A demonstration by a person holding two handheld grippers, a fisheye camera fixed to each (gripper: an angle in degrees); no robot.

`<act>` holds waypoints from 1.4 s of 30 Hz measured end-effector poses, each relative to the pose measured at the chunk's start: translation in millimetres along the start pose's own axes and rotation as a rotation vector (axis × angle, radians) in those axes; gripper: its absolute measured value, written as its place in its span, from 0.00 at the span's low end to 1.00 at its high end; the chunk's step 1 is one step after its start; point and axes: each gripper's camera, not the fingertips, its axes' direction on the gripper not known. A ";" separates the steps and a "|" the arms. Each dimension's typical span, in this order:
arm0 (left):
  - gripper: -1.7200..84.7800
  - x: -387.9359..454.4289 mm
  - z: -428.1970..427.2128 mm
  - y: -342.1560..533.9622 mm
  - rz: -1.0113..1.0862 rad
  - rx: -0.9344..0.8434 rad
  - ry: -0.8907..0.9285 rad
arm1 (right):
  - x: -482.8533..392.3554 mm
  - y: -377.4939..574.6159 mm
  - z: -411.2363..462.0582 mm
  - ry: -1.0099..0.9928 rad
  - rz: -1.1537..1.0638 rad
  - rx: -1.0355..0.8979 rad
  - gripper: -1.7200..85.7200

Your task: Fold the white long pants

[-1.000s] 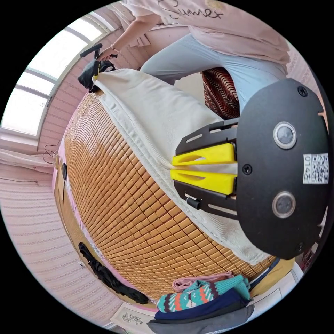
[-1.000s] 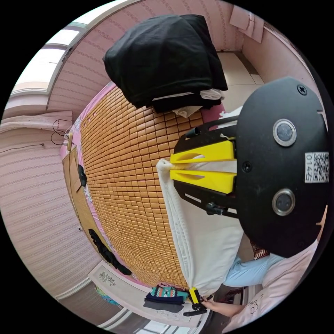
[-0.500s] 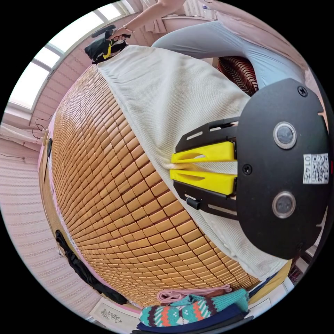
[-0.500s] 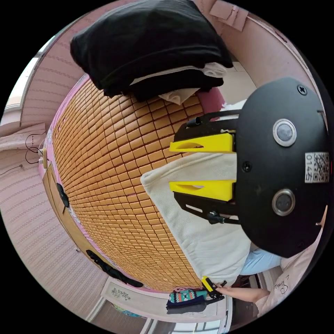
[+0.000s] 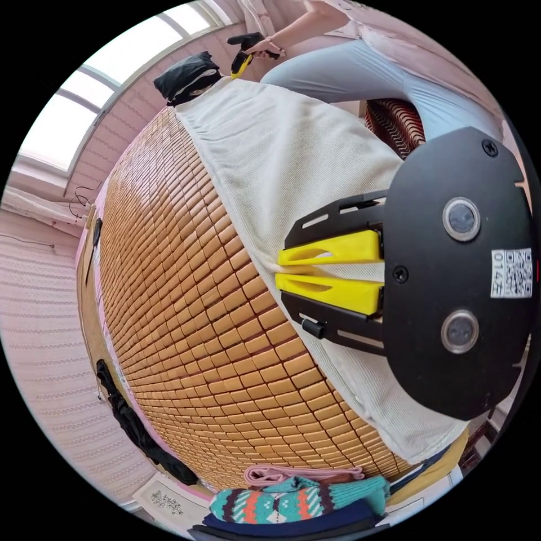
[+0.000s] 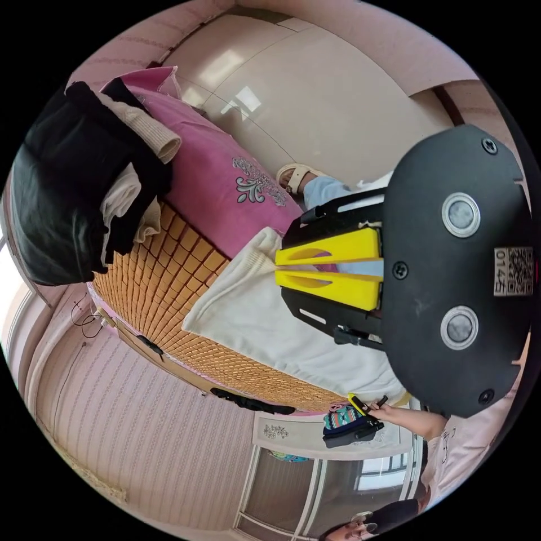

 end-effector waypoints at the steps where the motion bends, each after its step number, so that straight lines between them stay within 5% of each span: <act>1: 0.04 -2.3 1.0 3.1 -0.005 0.001 0.009 | 9.7 2.1 4.9 -0.013 0.009 -0.009 0.04; 8: 0.04 -2.8 14.4 26.2 0.061 0.017 -0.034 | 27.9 9.5 77.7 0.086 0.029 -0.071 0.05; 15: 0.02 -12.7 -55.4 110.0 -0.066 0.216 -0.076 | -60.4 52.8 130.2 0.547 -0.319 -0.118 0.04; 18: 0.01 7.5 -65.5 150.5 -0.050 0.189 0.038 | -146.7 95.7 182.1 0.412 -0.645 -0.131 0.02; 22: 0.01 71.9 -45.8 173.8 -0.066 0.146 0.150 | -265.0 189.5 305.5 0.157 -1.035 -0.401 0.02; 25: 0.01 110.1 -30.5 172.1 -0.086 0.229 0.206 | -322.6 272.1 377.2 0.232 -1.252 -0.463 0.02; 30: 0.01 136.2 22.6 174.8 -0.011 0.131 0.068 | -335.6 332.5 469.1 0.342 -1.304 -0.545 0.01; 36: 0.01 93.8 17.3 195.8 -0.200 0.217 0.313 | -325.2 366.5 525.1 0.351 -1.457 -0.580 0.01; 39: 0.02 52.8 -37.4 225.3 -0.309 0.460 0.121 | -339.0 376.8 553.4 0.381 -1.501 -0.675 0.01; 42: 0.06 -10.4 -84.0 266.8 -0.457 0.508 -0.217 | -370.0 383.9 567.2 0.241 -1.515 -0.607 0.01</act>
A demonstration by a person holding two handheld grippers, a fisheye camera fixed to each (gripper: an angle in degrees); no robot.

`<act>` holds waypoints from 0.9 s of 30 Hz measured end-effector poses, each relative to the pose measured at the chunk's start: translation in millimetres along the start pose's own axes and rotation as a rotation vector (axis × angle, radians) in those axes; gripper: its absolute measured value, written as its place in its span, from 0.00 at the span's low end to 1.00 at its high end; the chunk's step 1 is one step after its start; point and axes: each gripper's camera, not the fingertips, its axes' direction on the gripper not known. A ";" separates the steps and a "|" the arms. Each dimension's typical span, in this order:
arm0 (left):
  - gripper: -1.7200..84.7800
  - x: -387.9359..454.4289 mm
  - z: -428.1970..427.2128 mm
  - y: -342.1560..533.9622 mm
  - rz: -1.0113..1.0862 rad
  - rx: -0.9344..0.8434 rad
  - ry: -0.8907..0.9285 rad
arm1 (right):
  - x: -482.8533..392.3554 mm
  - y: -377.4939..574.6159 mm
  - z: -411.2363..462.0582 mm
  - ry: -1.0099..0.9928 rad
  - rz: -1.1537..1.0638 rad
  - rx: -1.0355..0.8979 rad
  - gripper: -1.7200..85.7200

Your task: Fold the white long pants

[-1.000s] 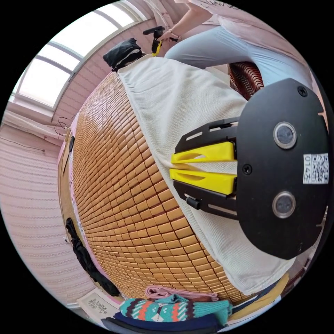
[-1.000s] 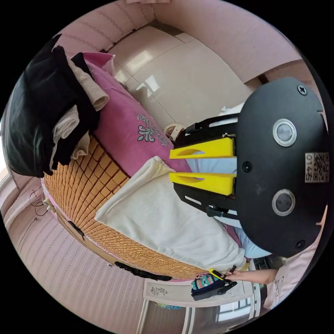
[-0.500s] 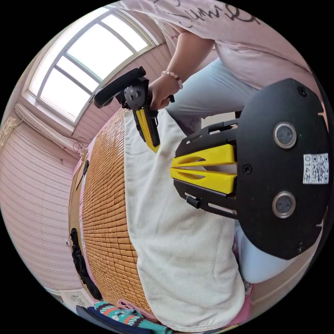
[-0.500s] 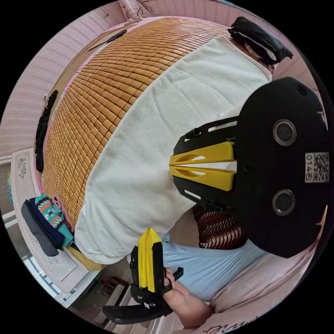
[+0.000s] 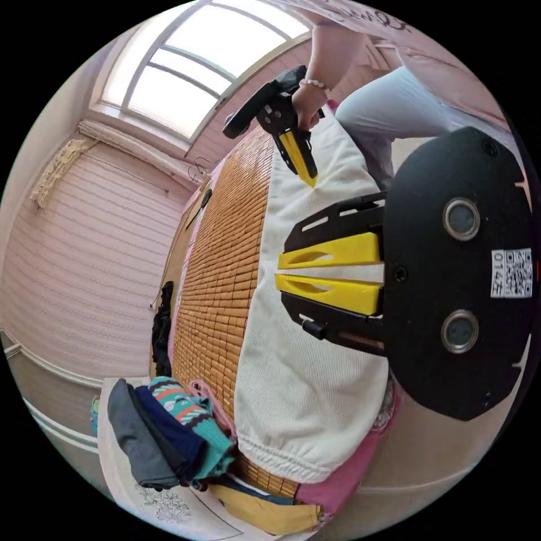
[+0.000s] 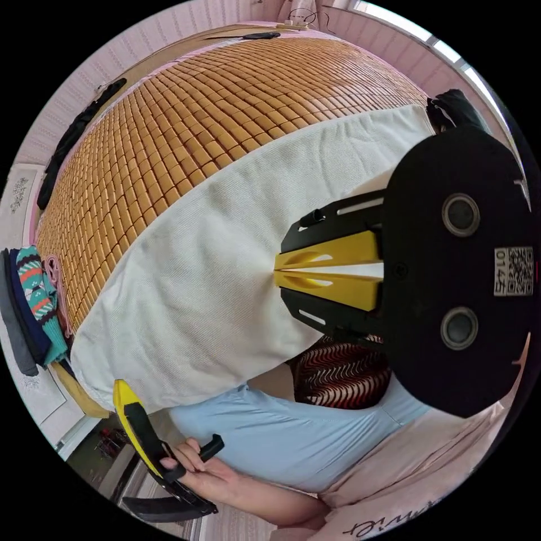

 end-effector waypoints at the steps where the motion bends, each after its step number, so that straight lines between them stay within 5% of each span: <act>1: 0.08 -31.8 -11.3 -2.9 -0.024 0.011 -0.120 | -2.9 -17.9 -0.6 0.001 -0.015 0.065 0.01; 4: 0.14 -94.7 -28.3 -7.0 -0.068 0.024 -0.295 | -11.3 -75.1 12.3 0.029 -0.050 0.135 0.03; 7: 0.20 -135.2 -15.5 -10.3 -0.166 -0.050 -0.277 | -23.6 -133.2 42.3 0.025 -0.092 0.126 0.12; 10: 0.18 -145.5 21.1 -3.8 -0.182 -0.170 -0.139 | -33.0 -177.3 90.4 -0.018 -0.136 0.035 0.14; 13: 0.13 -123.3 40.1 4.9 -0.012 -0.226 -0.228 | -39.5 -200.0 145.0 0.018 -0.199 -0.110 0.09; 19: 0.07 -107.2 2.1 -11.9 -0.021 -0.059 -0.283 | -41.6 -206.1 134.0 0.113 -0.262 0.030 0.03; 22: 0.07 -92.3 32.6 -18.2 0.104 -0.132 -0.362 | -15.8 -226.9 172.7 0.060 -0.190 0.007 0.04; 27: 0.09 -120.3 53.8 -5.7 -0.119 -0.191 -0.241 | 32.0 -223.9 208.8 -0.149 -0.027 0.021 0.07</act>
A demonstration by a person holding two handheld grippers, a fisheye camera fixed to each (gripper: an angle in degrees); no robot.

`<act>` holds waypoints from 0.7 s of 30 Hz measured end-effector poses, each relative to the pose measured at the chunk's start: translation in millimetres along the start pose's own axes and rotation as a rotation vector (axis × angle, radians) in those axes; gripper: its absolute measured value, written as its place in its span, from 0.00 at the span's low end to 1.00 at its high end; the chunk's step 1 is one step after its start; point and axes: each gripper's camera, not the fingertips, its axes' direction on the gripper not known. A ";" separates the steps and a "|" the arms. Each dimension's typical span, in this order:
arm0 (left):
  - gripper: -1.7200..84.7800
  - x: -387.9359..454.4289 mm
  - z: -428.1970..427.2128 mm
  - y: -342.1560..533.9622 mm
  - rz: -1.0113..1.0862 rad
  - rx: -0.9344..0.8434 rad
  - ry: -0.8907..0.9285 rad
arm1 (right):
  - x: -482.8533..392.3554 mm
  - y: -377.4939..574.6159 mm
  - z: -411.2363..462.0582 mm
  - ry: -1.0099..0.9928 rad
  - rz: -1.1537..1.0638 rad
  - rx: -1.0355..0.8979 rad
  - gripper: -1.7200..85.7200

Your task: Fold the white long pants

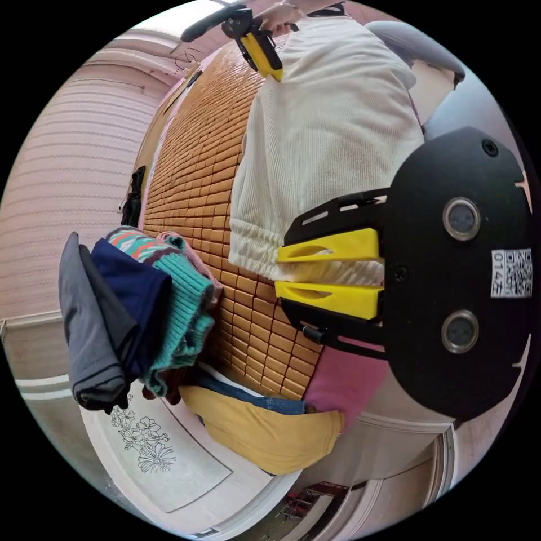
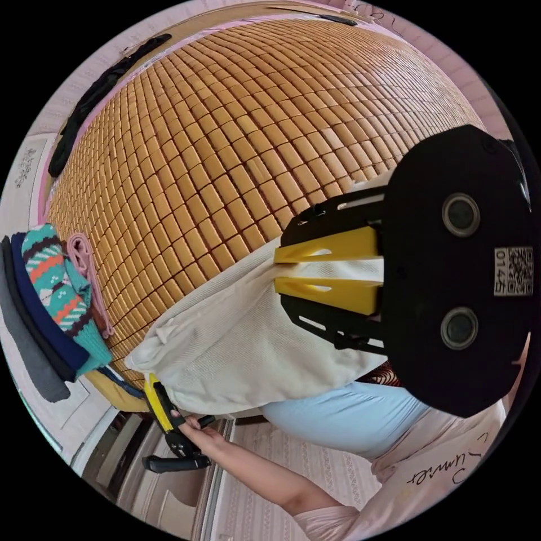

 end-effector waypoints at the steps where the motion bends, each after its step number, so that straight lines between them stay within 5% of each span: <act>1: 0.08 -2.0 -15.6 1.4 -0.016 0.031 0.022 | 7.1 12.0 -10.2 0.041 0.021 0.039 0.06; 6: 0.01 62.8 -110.8 24.2 0.262 0.239 -0.059 | 29.4 69.7 -9.3 0.244 0.055 -0.014 0.02; 10: 0.01 184.4 -127.5 54.4 0.549 0.232 0.256 | 23.2 79.8 33.3 0.198 0.026 -0.107 0.01; 15: 0.01 339.4 -77.8 75.5 0.528 0.033 0.670 | 23.4 37.8 93.9 0.331 0.037 -0.231 0.01; 20: 0.01 426.3 -32.9 118.1 0.854 -0.157 0.394 | 48.0 11.5 124.8 0.269 0.015 -0.333 0.01; 21: 0.01 427.1 -38.4 129.5 0.897 -0.041 0.394 | 55.5 6.3 127.5 0.231 0.012 -0.351 0.01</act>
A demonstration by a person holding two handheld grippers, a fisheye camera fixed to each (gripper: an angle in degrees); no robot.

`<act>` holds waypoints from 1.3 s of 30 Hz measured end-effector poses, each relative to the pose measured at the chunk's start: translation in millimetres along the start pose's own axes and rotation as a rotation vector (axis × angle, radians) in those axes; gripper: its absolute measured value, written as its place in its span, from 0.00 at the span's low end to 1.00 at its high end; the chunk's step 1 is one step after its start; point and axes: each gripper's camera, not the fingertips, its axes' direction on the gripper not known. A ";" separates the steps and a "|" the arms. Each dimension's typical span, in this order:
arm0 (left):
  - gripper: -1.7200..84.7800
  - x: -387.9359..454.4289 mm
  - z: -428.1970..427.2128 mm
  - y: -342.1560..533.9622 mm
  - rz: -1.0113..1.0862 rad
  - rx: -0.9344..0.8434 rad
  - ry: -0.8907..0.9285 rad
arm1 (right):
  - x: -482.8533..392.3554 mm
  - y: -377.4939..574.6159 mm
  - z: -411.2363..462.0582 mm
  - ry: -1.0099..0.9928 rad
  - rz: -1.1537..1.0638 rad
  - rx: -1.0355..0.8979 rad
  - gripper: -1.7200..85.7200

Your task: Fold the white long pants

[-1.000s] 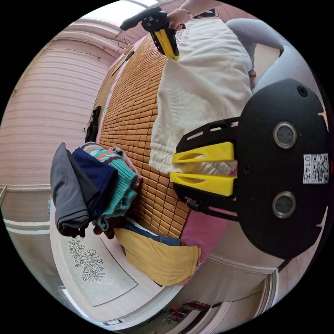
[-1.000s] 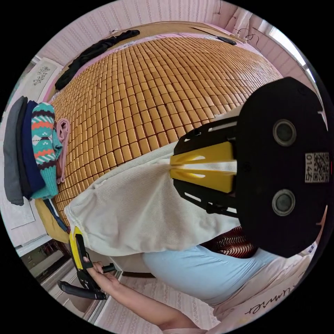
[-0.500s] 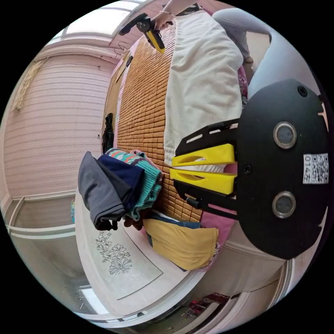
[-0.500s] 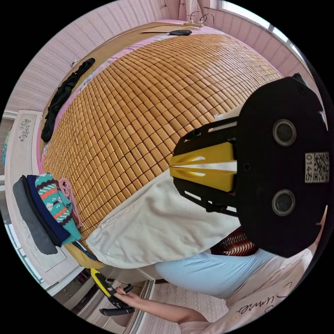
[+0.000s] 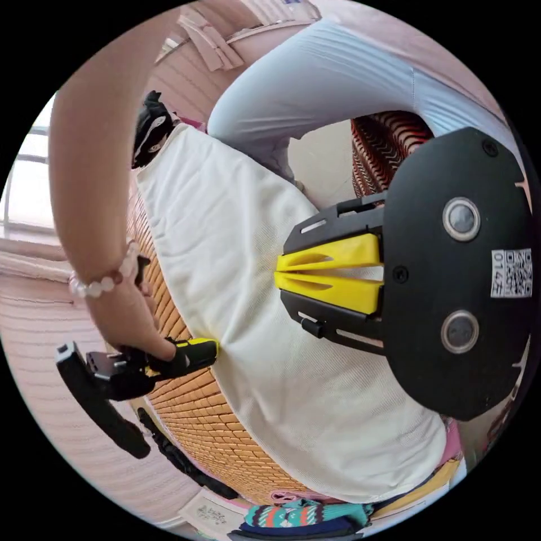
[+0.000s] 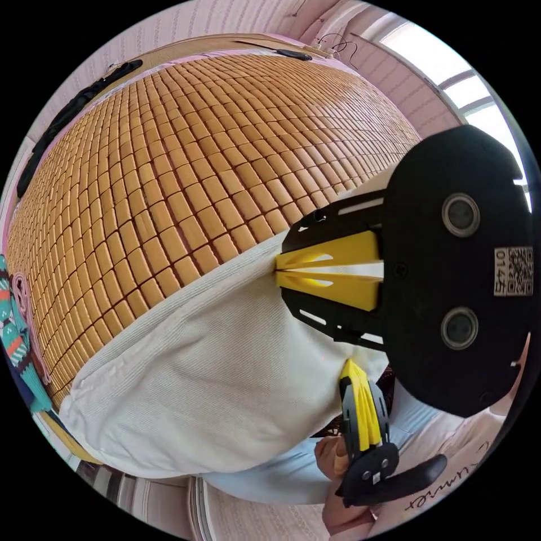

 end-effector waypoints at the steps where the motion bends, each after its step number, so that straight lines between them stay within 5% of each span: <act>1: 0.01 3.9 1.1 -4.4 0.011 -0.027 0.001 | 4.2 -6.6 2.3 -0.022 -0.027 -0.022 0.01; 8: 0.01 36.7 1.1 -31.4 0.153 -0.161 -0.006 | -14.2 -37.7 11.4 0.108 -0.180 -0.148 0.01; 18: 0.01 62.2 22.9 -78.3 0.273 -0.297 0.021 | 7.2 -70.5 8.7 0.040 -0.274 -0.367 0.01; 23: 0.01 51.6 32.3 -101.0 0.294 -0.353 0.164 | 34.6 -59.5 -5.2 -0.048 -0.229 -0.350 0.01; 29: 0.01 91.1 18.5 -107.8 0.475 -0.397 0.000 | 53.6 -24.9 -32.6 -0.044 -0.208 -0.284 0.01; 39: 0.01 105.0 45.0 -123.9 0.550 -0.490 0.037 | 81.9 29.0 -82.1 0.028 -0.239 -0.384 0.01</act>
